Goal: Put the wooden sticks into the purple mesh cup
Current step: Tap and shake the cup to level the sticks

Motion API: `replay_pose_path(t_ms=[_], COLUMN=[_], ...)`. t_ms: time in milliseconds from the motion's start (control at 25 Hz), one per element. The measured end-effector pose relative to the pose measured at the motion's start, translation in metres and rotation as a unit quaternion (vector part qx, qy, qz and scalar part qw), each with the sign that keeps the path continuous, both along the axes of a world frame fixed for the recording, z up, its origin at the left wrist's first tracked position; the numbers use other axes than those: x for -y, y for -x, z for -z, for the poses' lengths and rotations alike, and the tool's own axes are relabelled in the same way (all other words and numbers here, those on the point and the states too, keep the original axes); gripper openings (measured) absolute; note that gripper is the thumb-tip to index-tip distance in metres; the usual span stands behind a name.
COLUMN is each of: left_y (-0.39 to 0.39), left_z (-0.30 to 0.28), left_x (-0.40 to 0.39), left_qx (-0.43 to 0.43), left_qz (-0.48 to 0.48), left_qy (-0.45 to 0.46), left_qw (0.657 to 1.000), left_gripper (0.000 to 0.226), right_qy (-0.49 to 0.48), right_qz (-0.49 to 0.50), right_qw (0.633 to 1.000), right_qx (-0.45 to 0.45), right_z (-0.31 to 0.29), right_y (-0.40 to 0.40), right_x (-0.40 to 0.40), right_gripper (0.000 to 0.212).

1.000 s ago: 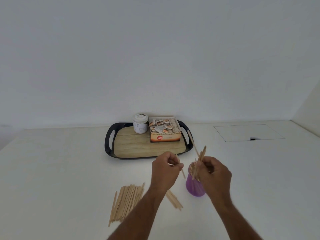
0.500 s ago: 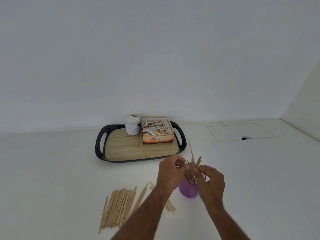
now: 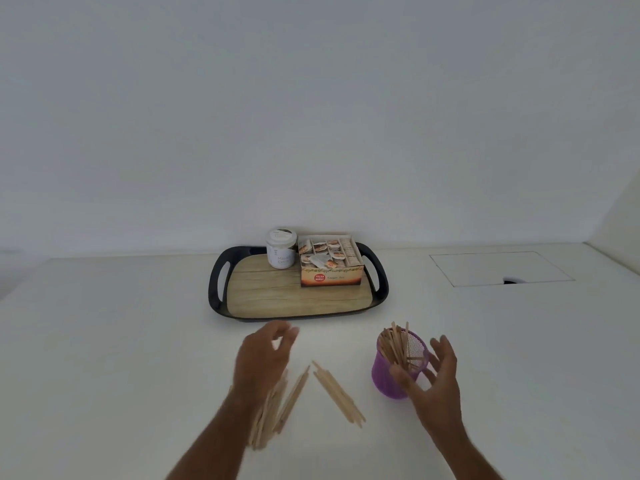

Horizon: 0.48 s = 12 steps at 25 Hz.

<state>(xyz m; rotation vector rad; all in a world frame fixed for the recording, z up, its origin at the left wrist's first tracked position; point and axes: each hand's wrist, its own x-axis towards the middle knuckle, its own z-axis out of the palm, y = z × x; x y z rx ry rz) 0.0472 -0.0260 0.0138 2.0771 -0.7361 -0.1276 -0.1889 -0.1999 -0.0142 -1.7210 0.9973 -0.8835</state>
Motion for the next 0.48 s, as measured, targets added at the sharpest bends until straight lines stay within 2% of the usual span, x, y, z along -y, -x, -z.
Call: replay_pose_path(t_ms=[120, 200, 280, 320, 440, 480], left_y=[-0.035, -0.046, -0.050, -0.051, -0.053, -0.054], left_z=[0.035, 0.056, 0.073, 0.078, 0.085, 0.085], left_x=[-0.057, -0.094, -0.120, -0.127, -0.129, -0.129], left_qx=[0.043, 0.082, 0.118, 0.131, 0.150, 0.149], left_qz=[-0.027, -0.023, -0.034, -0.038, -0.033, -0.032], left_qy=[-0.161, -0.258, -0.296, -0.302, -0.315, -0.314], left_qw=[0.986, 0.962, 0.947, 0.944, 0.936, 0.937], left_gripper=[0.056, 0.080, 0.096, 0.098, 0.100, 0.099], right_qy=[-0.051, -0.039, -0.021, -0.018, -0.050, -0.049], right_qz=[-0.021, -0.002, 0.018, 0.031, 0.116, 0.117], right_qw=[0.998, 0.998, 0.999, 0.998, 0.992, 0.992], right_qx=[-0.035, -0.045, -0.047, -0.041, 0.007, 0.013], right_z=[0.010, 0.013, 0.010, 0.009, 0.002, -0.001], right_y=[-0.008, -0.016, -0.022, -0.024, -0.027, -0.029], right_x=[-0.002, -0.003, -0.004, -0.005, -0.007, -0.009], right_gripper=[0.132, 0.118, 0.095, 0.090, 0.086, 0.087])
